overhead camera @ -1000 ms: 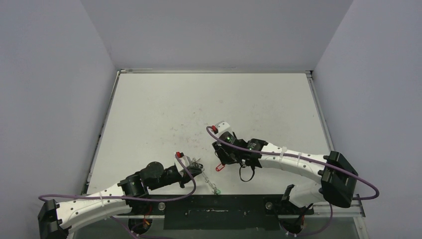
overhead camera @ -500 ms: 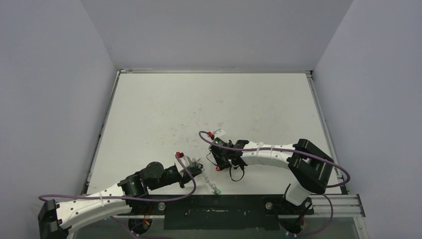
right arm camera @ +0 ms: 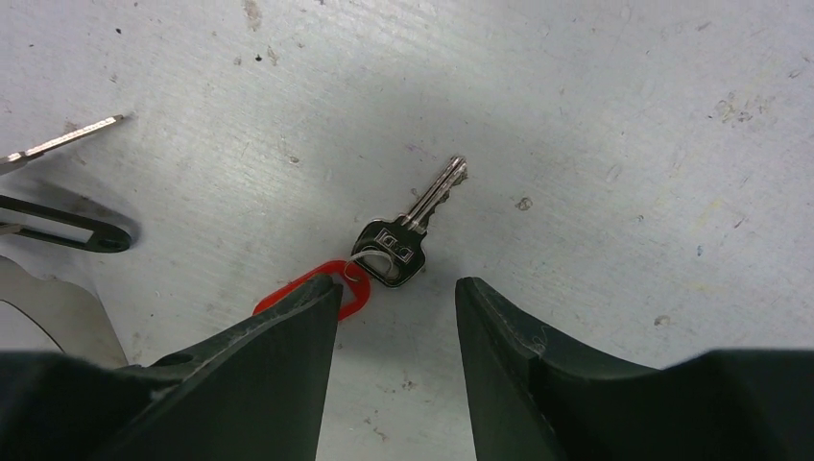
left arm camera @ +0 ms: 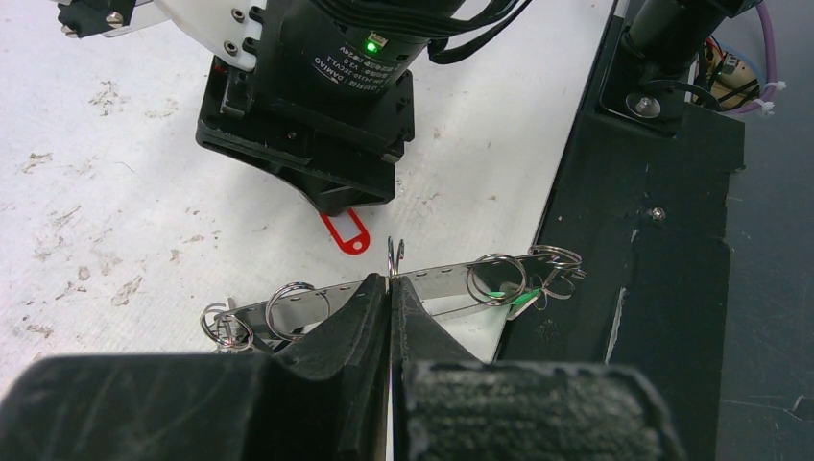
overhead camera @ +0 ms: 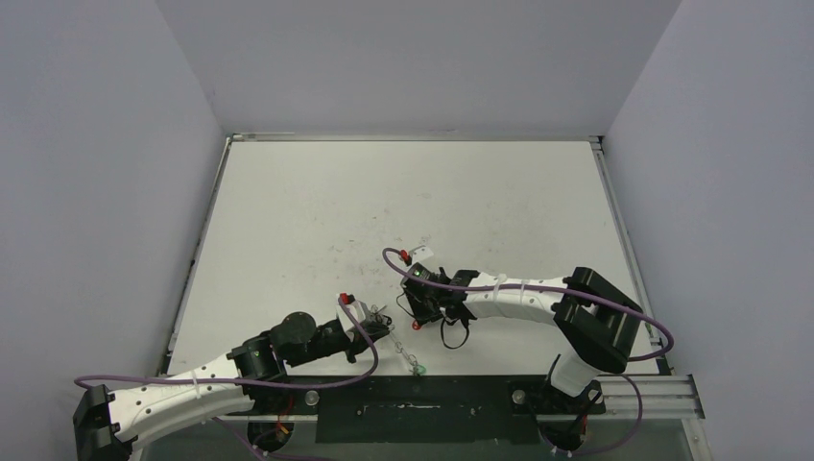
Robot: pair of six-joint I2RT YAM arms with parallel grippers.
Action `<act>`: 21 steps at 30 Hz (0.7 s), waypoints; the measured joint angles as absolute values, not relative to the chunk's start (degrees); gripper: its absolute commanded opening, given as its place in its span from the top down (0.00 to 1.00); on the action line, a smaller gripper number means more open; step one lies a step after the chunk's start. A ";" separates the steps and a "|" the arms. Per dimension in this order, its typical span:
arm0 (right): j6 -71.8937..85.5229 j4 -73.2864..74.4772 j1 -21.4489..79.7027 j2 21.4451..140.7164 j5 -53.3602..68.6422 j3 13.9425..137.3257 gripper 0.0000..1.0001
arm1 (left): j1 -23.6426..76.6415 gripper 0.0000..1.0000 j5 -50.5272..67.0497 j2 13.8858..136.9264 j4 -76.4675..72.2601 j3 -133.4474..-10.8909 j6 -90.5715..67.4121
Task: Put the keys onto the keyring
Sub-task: Pick up the key from the center of the board.
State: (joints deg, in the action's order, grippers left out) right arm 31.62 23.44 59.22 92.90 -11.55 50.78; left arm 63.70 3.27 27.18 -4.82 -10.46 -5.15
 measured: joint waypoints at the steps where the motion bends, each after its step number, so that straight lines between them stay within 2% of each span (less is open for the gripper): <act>1: 31.75 23.29 59.22 92.90 -11.57 50.76 0.52 | 63.70 1.00 3.27 27.18 -4.82 -10.46 -5.15; 8: 32.69 22.52 59.33 92.90 -11.62 50.76 0.54 | 63.70 1.00 3.29 27.44 -4.84 -10.46 -5.15; 13: 33.43 22.15 59.99 92.95 -11.92 50.89 0.60 | 63.70 1.00 3.33 27.55 -4.84 -10.46 -5.15; 16: 33.89 21.74 60.16 93.84 -12.40 51.70 0.68 | 63.70 1.00 3.44 27.55 -4.86 -10.46 -5.15; 21: 34.57 21.78 60.20 94.96 -13.28 51.94 0.96 | 63.70 1.00 3.49 27.55 -4.84 -10.46 -5.15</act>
